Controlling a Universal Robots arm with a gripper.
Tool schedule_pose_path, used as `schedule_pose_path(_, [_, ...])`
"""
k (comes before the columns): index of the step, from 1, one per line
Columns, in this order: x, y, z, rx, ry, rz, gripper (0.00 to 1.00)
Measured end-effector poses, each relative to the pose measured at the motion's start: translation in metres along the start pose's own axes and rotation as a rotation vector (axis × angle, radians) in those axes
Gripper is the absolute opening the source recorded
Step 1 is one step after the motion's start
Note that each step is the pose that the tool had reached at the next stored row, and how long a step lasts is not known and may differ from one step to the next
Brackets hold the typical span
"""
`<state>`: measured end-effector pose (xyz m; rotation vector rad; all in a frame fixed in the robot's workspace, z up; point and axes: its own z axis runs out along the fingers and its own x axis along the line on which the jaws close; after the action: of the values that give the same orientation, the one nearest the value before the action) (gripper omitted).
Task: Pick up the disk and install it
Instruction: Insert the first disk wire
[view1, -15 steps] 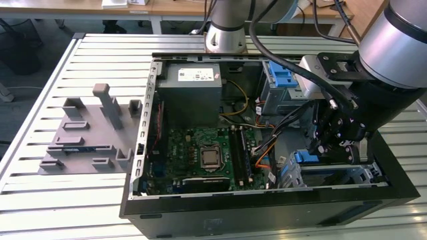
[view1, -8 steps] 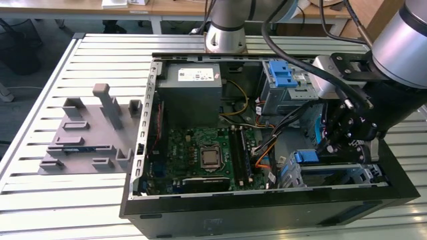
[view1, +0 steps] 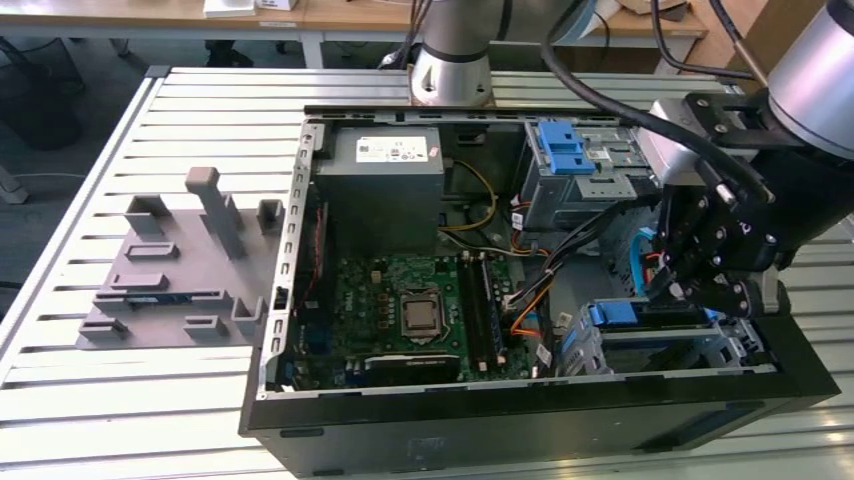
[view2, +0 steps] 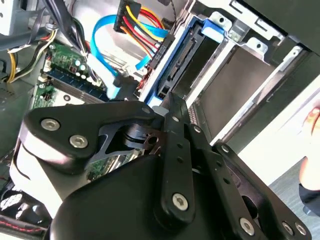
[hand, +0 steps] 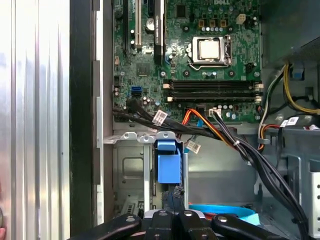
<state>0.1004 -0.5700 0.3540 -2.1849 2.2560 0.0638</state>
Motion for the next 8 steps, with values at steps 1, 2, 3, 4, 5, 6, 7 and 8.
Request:
schedule_pose_path(1, [-0.0011,-0.0002,-0.0023,0.0002,-0.0001,0.0,0.11])
schedule_pose_path(2, [-0.0026,-0.0006,-0.0032,0.0004,-0.0005,0.0,0.11])
schedule_pose_path(3, [-0.0041,-0.0012,-0.0036,0.0005,-0.0004,0.0,0.11])
schedule_pose_path(4, [-0.0055,-0.0019,-0.0037,0.0005,-0.0002,0.0,0.11])
schedule_pose_path(5, [-0.0068,-0.003,-0.0037,0.0005,-0.0002,0.0,0.11])
schedule_pose_path(6, [-0.008,-0.0043,-0.0036,0.0006,-0.0003,0.0,0.11])
schedule_pose_path(7, [-0.0091,-0.0059,-0.0037,0.0006,-0.0003,0.0,0.11])
schedule_pose_path(8, [-0.0102,-0.0075,-0.0037,0.0006,-0.0002,0.0,0.11])
